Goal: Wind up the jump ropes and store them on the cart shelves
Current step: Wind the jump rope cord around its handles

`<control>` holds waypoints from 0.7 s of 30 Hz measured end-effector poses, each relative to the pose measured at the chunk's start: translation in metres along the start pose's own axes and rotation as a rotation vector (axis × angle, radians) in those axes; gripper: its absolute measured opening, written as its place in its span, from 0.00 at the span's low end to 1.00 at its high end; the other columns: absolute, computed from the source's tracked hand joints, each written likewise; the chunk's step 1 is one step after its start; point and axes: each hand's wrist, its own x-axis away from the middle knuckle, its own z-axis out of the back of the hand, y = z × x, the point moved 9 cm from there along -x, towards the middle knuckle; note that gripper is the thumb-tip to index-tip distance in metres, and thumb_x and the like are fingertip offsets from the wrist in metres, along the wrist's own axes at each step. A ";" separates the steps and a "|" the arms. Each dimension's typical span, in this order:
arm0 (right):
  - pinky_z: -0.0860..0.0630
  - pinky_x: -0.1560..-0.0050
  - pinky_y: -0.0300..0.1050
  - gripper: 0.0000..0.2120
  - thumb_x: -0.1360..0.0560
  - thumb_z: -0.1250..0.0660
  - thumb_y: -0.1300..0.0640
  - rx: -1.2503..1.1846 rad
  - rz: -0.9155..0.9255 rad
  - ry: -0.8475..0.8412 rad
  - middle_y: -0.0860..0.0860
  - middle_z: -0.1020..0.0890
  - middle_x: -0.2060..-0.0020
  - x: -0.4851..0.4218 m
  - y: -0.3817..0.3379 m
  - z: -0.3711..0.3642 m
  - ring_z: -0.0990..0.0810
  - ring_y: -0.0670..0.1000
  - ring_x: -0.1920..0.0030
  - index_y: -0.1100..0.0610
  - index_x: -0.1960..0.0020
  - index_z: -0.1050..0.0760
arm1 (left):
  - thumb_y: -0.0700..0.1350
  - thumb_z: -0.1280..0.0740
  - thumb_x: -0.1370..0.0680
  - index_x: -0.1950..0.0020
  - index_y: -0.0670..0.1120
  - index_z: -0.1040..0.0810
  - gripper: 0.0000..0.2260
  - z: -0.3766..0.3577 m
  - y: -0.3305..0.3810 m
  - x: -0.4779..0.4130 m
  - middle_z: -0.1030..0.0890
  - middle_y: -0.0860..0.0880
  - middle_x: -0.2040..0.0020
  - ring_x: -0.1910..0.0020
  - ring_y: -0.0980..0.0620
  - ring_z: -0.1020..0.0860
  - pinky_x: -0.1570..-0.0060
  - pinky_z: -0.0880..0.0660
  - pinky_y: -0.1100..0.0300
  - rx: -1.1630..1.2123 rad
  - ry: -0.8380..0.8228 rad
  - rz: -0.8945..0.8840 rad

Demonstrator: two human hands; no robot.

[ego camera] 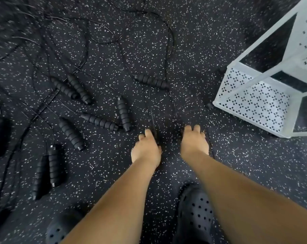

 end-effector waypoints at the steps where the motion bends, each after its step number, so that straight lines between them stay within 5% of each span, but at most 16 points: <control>1: 0.19 0.43 0.53 0.40 0.29 0.24 0.69 -0.001 -0.008 -0.014 0.60 0.35 0.26 -0.001 0.001 -0.001 0.29 0.62 0.29 0.58 0.23 0.38 | 0.51 0.30 0.17 0.25 0.46 0.39 0.26 -0.002 -0.002 0.000 0.27 0.44 0.33 0.41 0.41 0.20 0.55 0.25 0.48 0.015 -0.024 0.024; 8: 0.23 0.47 0.53 0.30 0.25 0.27 0.66 -0.107 0.018 -0.011 0.60 0.25 0.37 -0.013 -0.008 0.003 0.24 0.62 0.36 0.58 0.29 0.36 | 0.47 0.30 0.18 0.26 0.45 0.36 0.25 -0.004 -0.004 -0.015 0.25 0.43 0.33 0.38 0.39 0.20 0.51 0.24 0.47 0.010 -0.084 0.083; 15: 0.21 0.50 0.52 0.14 0.19 0.28 0.56 -0.563 -0.021 -0.062 0.55 0.19 0.48 0.011 -0.020 0.010 0.19 0.58 0.49 0.55 0.42 0.33 | 0.49 0.29 0.18 0.27 0.48 0.31 0.21 0.023 0.007 0.006 0.21 0.44 0.35 0.40 0.40 0.20 0.45 0.23 0.51 0.208 -0.174 0.068; 21: 0.19 0.48 0.55 0.09 0.19 0.29 0.56 -0.863 0.088 -0.001 0.51 0.19 0.53 0.066 -0.052 0.066 0.20 0.54 0.53 0.53 0.44 0.29 | 0.46 0.30 0.17 0.27 0.50 0.27 0.19 0.099 0.000 0.056 0.18 0.45 0.38 0.41 0.42 0.19 0.39 0.22 0.52 0.478 -0.033 0.042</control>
